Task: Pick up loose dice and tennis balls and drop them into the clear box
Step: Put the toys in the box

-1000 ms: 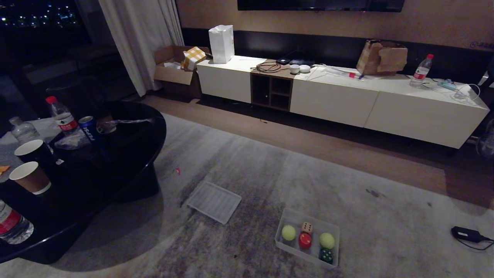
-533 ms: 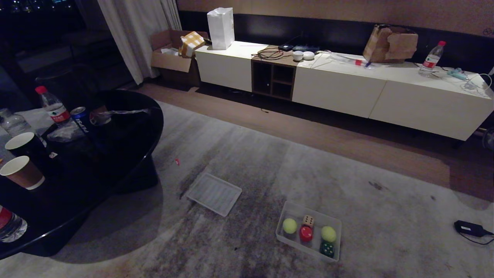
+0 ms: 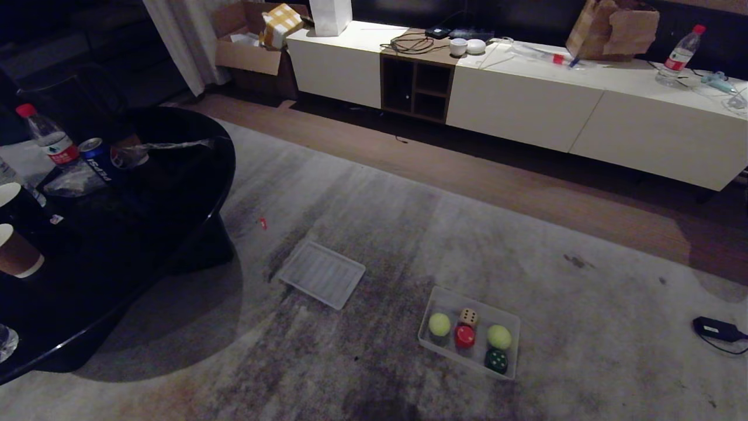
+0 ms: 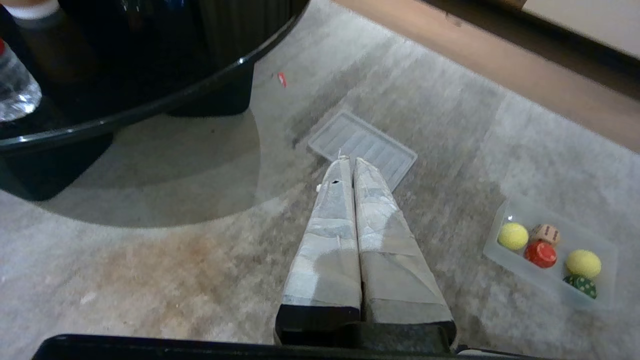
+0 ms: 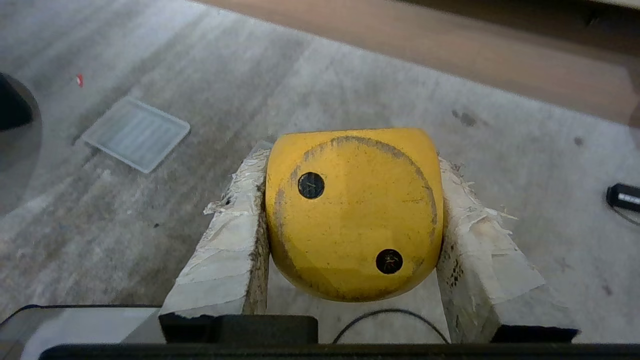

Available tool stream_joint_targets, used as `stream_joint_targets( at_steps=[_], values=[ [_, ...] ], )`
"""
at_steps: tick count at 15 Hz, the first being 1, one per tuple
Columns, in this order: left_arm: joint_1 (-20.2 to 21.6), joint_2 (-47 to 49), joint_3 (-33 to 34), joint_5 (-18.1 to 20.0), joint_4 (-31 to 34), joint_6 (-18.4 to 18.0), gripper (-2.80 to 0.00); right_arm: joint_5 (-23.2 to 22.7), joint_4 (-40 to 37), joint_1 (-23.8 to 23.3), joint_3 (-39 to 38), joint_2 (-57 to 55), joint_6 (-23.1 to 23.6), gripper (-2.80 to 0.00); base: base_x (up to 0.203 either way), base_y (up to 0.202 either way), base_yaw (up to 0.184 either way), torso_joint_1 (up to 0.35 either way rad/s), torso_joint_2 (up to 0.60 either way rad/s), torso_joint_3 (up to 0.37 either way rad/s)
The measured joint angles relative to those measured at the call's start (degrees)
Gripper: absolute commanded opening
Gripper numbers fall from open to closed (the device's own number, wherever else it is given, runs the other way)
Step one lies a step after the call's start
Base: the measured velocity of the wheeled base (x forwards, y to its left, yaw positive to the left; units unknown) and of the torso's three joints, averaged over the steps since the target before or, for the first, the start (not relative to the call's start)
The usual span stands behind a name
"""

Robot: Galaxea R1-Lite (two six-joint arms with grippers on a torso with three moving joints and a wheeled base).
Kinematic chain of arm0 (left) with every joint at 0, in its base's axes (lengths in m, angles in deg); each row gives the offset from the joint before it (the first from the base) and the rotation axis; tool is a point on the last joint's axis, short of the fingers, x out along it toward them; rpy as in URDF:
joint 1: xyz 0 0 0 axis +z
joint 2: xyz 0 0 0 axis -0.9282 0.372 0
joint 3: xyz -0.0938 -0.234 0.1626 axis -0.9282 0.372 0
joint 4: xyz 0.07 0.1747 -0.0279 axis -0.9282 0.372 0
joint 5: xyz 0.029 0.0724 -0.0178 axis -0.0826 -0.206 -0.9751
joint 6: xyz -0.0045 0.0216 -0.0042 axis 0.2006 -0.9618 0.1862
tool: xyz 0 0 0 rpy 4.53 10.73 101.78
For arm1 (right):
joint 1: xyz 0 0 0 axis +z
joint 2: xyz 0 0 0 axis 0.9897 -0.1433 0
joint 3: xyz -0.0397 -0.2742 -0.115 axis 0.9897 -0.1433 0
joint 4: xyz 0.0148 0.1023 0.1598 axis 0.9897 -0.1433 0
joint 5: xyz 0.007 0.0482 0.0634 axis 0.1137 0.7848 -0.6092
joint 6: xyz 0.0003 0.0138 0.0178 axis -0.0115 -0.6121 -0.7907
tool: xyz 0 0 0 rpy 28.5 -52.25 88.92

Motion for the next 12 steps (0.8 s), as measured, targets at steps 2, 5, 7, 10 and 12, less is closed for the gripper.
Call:
stream_joint_targets(
  at_steps=[2,5,7,10,12],
  values=[
    [0.00,0.00,0.00,0.00,0.00,0.06,-2.80,0.10,-0.02,-0.01,0.00,0.00,-0.13,-2.80,0.000,0.000,0.000,0.000,0.00,-0.193],
    [0.00,0.00,0.00,0.00,0.01,0.15,-2.80,0.16,-0.02,-0.01,0.00,0.00,-0.19,-2.80,0.000,0.000,0.000,0.005,0.00,-0.199],
    [0.00,0.00,0.00,0.02,0.00,0.15,-2.80,0.17,0.00,0.00,0.00,-0.02,-0.24,-2.80,0.000,0.000,0.000,0.006,0.00,-0.202],
    [0.00,0.00,0.00,0.00,0.00,0.17,-2.80,0.17,-0.02,-0.01,0.00,-0.02,-0.28,-2.80,0.000,0.000,0.000,0.002,0.00,-0.194],
    [0.00,0.00,0.00,0.00,-0.02,0.17,-2.80,0.20,0.01,0.00,0.00,-0.02,-0.30,-2.80,0.000,0.000,0.000,0.003,0.01,-0.197]
  ],
)
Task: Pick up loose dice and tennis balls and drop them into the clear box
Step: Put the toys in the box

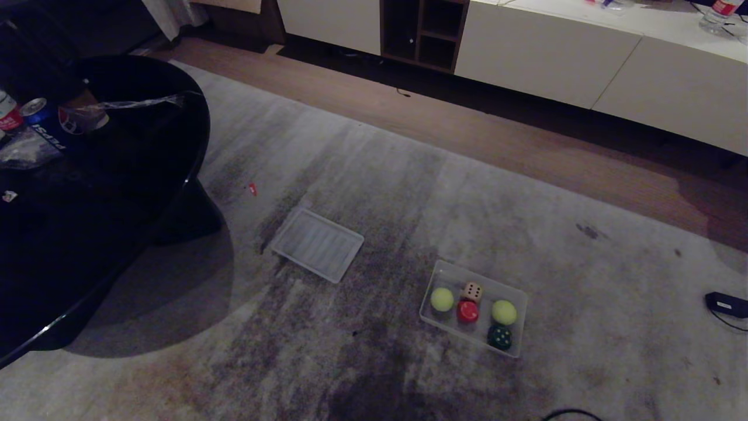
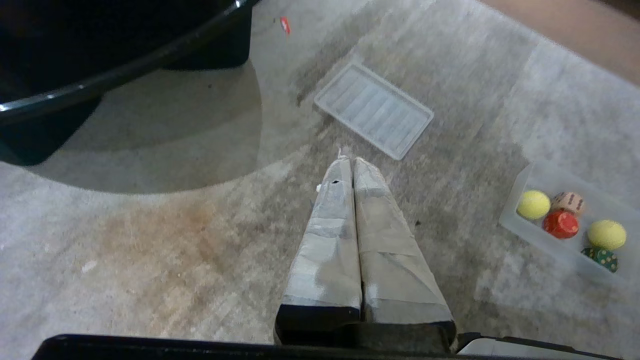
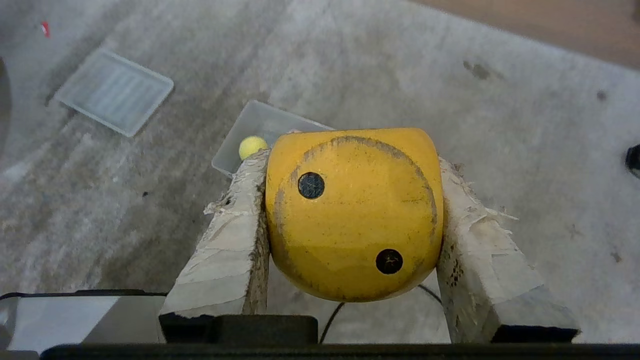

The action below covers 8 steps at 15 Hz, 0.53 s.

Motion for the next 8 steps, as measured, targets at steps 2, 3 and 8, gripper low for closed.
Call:
stream_joint_targets(
  at_steps=[2,3,8],
  values=[
    [0.00,0.00,0.00,0.00,0.00,0.00,-2.80,-0.02,-0.02,0.00,0.00,0.00,0.01,-2.80,0.000,0.000,0.000,0.003,0.00,-0.206],
    [0.00,0.00,0.00,0.01,0.02,0.00,-2.80,0.00,-0.01,0.00,0.00,0.00,0.02,-2.80,0.000,0.000,0.000,0.002,0.01,-0.198],
    [0.00,0.00,0.00,0.00,0.00,-0.02,-2.80,-0.02,-0.01,0.02,0.00,-0.02,0.05,-2.80,0.000,0.000,0.000,0.003,0.00,-0.197]
  ],
)
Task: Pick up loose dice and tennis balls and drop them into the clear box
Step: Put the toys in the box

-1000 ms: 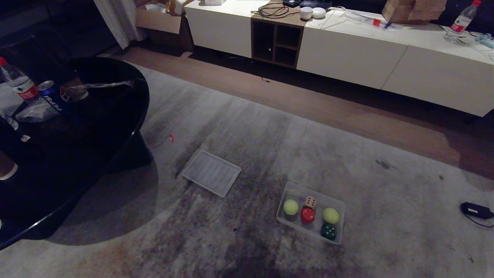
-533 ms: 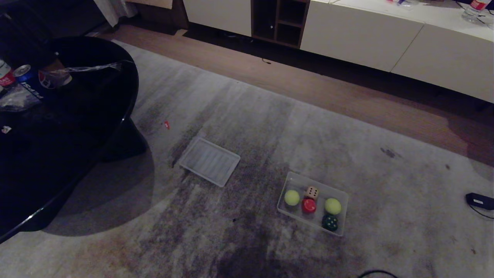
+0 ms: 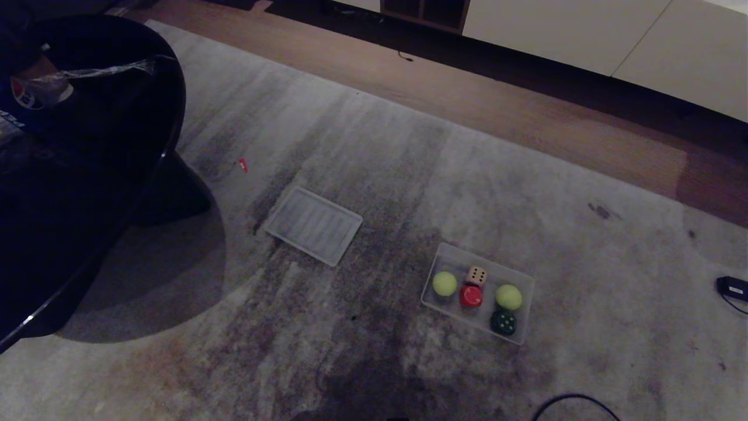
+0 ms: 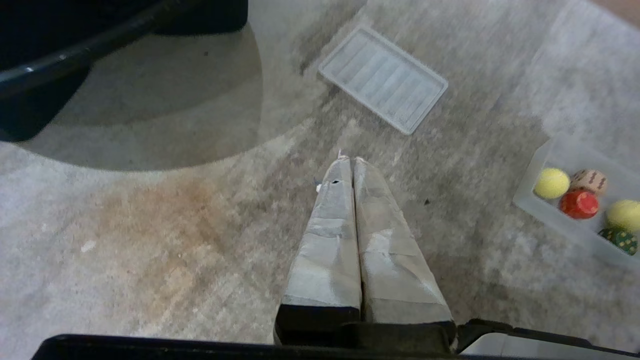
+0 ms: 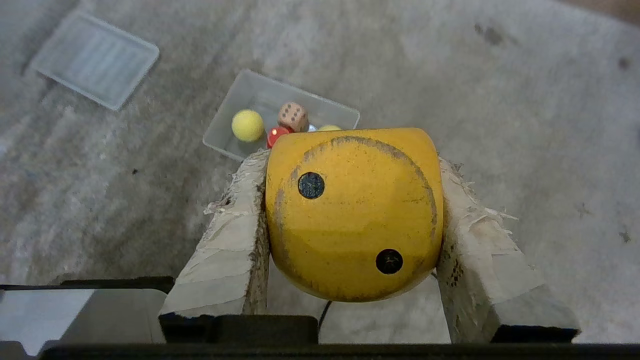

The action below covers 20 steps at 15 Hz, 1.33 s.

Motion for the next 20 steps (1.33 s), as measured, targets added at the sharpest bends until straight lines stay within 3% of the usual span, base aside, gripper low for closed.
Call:
stream_joint_targets(
  at_steps=[20],
  values=[
    [0.00,0.00,0.00,0.00,0.00,0.02,-2.80,0.09,0.00,-0.04,0.00,-0.05,-0.03,-2.80,0.000,0.000,0.000,0.002,0.00,-0.197]
  ],
)
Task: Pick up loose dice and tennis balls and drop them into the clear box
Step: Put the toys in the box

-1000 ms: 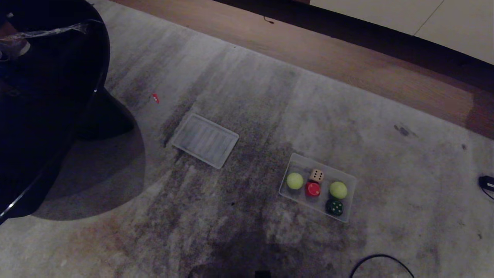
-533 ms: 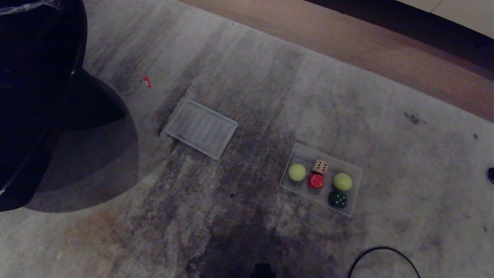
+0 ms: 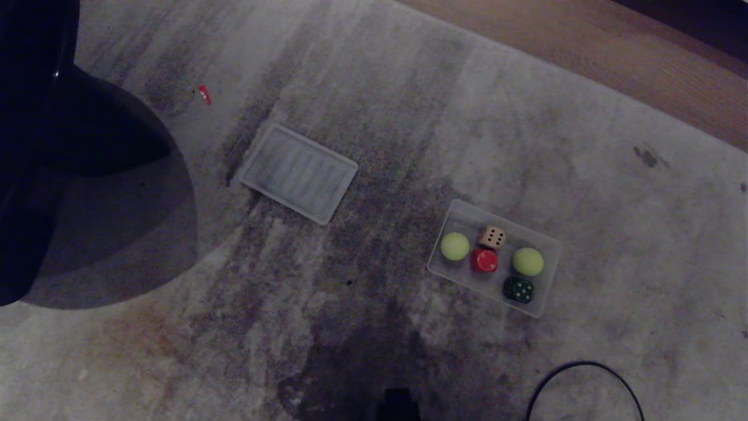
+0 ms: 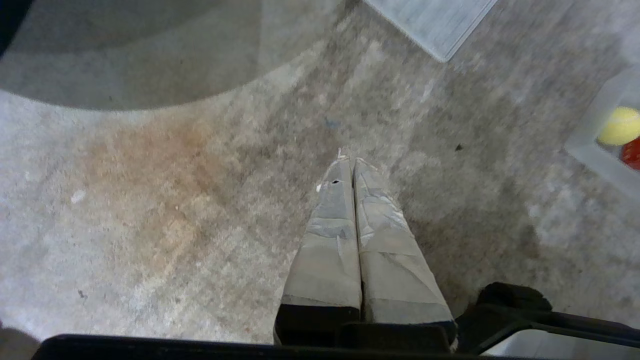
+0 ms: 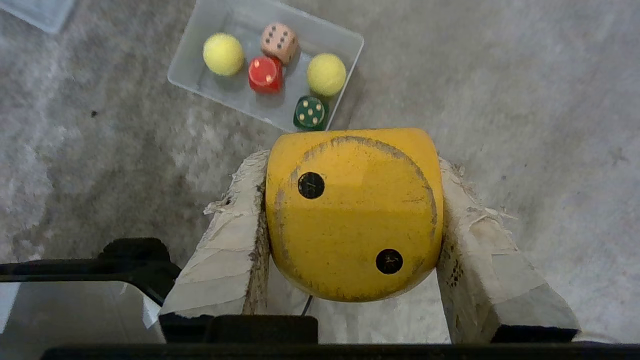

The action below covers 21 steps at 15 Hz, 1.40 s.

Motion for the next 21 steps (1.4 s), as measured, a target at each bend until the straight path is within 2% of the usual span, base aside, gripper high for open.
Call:
stream_joint_targets(
  at_steps=[10,21],
  values=[
    [0.00,0.00,0.00,0.00,0.00,0.00,-2.80,0.00,0.00,0.00,0.00,-0.02,0.02,-2.80,0.000,0.000,0.000,0.002,0.00,-0.192],
    [0.00,0.00,0.00,0.00,0.02,-0.26,-2.80,0.05,-0.08,0.00,0.00,-0.02,-0.15,-2.80,0.000,0.000,0.000,0.001,0.00,-0.015]
  ],
)
